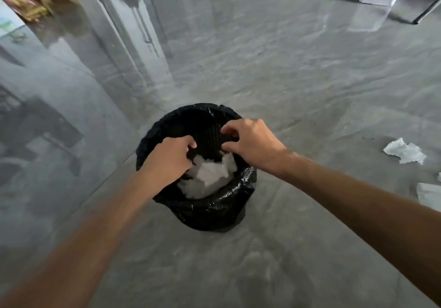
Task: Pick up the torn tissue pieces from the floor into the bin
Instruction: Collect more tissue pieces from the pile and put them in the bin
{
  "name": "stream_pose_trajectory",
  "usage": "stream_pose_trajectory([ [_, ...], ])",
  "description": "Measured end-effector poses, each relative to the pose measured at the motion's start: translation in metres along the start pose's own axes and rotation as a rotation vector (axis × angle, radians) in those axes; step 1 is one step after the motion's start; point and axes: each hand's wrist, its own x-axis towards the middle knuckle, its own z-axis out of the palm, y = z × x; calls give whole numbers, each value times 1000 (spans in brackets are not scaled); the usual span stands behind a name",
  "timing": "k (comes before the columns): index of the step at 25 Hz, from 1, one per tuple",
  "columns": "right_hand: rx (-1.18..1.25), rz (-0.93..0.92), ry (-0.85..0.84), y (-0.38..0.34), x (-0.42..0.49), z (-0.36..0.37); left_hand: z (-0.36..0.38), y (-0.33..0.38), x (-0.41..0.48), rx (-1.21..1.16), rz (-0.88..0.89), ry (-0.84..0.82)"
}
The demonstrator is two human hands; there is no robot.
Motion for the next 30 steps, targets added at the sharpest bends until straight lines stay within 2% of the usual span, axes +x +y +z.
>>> stream_pose_trajectory([
  [2, -92, 0, 176, 11, -6, -2, 1, 5, 0, -23, 25, 32],
  [3, -138, 81, 166, 17, -8, -3, 1, 9, 0, -34, 38, 40],
  [5, -85, 327, -15, 25, -10, -4, 1, 20, 1, -57, 68, 44],
  [7, 192, 468, -163, 26, -14, -2, 1, 32, 1, -65, 100, 47],
  [9, 336, 508, -137, 33, -17, -6, 2, 48, 2, -70, 137, 40],
  [16, 313, 637, 51, 110, -93, -86, 21, 149, 11, -89, 388, -47],
  [21, 445, 734, 151, 161, -161, -118, 48, 239, 13, -75, 560, -139],
  [26, 755, 736, 113, 191, -202, -132, 66, 297, 1, -12, 646, -223],
  [30, 611, 811, 88, 218, -253, -162, 68, 346, -24, -58, 767, -245],
])
